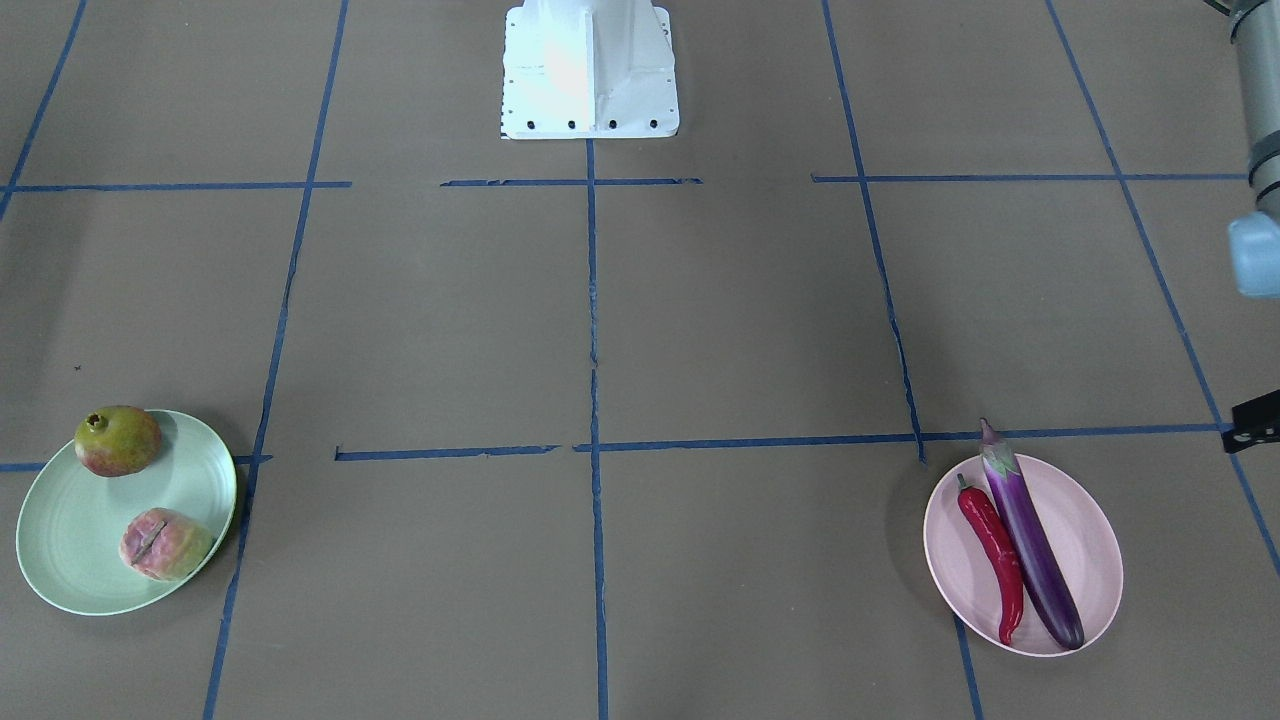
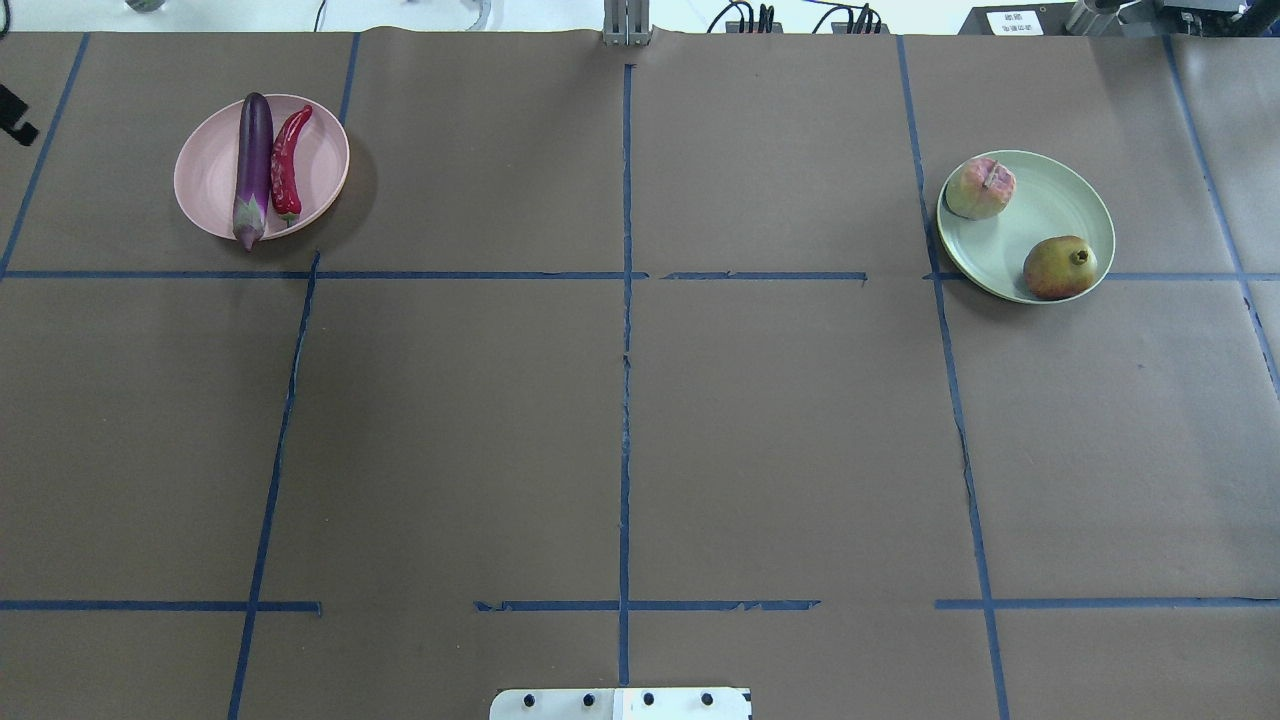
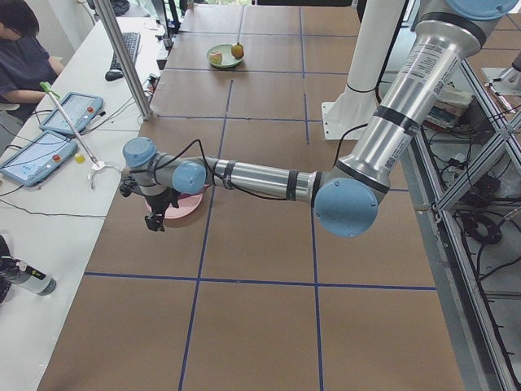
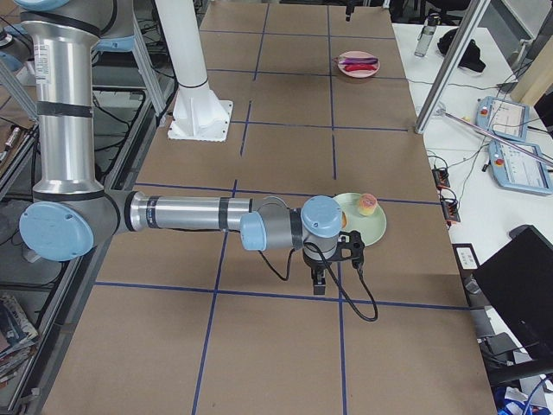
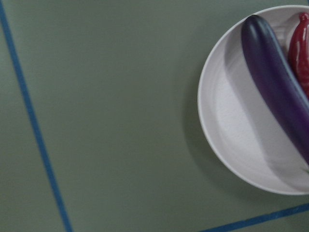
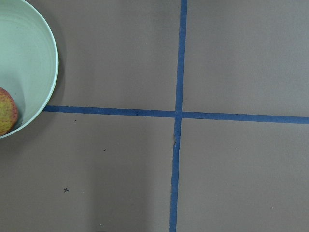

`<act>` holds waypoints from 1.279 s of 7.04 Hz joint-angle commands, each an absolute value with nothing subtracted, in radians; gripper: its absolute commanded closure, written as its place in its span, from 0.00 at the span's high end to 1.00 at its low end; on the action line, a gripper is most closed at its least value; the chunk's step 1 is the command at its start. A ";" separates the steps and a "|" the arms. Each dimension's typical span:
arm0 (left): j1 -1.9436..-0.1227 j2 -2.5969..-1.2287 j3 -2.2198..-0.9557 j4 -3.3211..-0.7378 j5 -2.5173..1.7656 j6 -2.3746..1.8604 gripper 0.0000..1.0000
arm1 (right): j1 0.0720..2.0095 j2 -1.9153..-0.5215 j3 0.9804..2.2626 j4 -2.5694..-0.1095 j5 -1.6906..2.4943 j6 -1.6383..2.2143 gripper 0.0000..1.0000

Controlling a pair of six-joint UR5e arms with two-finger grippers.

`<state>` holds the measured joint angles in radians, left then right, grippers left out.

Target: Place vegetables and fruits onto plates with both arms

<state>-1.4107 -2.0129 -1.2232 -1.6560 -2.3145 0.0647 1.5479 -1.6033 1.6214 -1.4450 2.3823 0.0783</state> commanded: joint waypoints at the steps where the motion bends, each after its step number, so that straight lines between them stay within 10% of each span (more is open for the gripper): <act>1: -1.578 -1.979 -1.233 -1.475 -2.322 0.303 1.00 | 1.548 -1.603 1.621 -1.445 2.382 0.078 1.00; 9: -1.637 -1.686 -1.431 -1.506 -2.324 0.325 1.00 | 1.546 -1.605 1.620 -1.443 2.381 0.077 1.00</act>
<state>-1.6363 -1.6985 -1.4198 -1.5048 -2.3234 0.3267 1.5463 -1.6040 1.6205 -1.4439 2.3818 0.0779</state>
